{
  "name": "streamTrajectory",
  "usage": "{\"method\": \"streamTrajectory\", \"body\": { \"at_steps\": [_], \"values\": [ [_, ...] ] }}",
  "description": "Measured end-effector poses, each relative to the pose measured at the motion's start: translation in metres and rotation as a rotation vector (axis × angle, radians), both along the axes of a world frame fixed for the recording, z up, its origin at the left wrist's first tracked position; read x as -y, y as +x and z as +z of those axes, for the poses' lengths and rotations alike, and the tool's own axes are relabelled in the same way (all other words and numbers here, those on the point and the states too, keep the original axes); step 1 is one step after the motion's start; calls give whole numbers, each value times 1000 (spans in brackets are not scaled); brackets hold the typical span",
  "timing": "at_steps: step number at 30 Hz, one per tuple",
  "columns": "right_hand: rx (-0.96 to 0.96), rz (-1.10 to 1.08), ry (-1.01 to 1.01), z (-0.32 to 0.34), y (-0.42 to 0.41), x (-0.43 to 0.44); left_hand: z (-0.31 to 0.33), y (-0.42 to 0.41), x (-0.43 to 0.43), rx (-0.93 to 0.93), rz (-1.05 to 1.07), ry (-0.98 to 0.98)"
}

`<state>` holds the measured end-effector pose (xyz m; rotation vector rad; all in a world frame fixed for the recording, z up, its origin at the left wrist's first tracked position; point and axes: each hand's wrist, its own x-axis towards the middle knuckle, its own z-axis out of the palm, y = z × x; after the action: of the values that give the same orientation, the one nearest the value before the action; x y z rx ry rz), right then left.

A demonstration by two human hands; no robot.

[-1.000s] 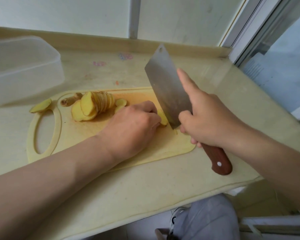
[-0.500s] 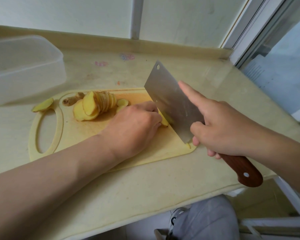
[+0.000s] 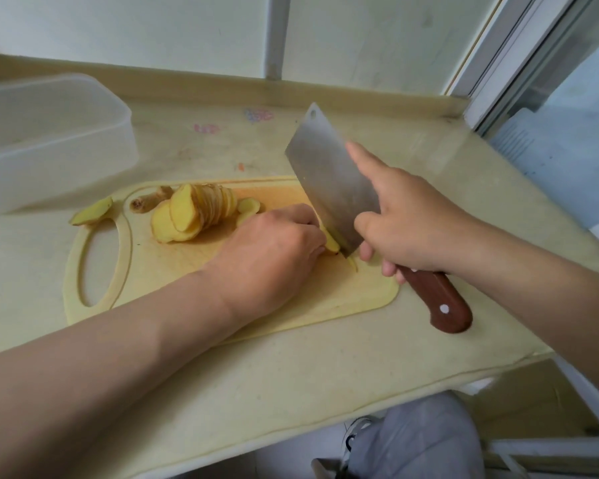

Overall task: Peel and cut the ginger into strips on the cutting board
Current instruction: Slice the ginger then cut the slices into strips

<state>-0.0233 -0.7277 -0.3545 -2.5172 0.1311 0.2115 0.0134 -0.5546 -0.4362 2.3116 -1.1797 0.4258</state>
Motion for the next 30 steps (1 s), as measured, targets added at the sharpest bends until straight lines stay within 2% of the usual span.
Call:
{"method": "streamTrajectory", "body": {
  "at_steps": [5,13,25,30],
  "values": [
    [112,-33,44,-7,-23,6,0,-1,0,-13,2,-13],
    [12,-8,62,-1,-31,14,-1,0,0,4,10,-19],
    [-120,100,-62,12,-20,11,-2,2,1,-46,21,-53],
    [-62,96,-77,7,10,-2,-2,3,1,-29,17,-52]
  ]
}}
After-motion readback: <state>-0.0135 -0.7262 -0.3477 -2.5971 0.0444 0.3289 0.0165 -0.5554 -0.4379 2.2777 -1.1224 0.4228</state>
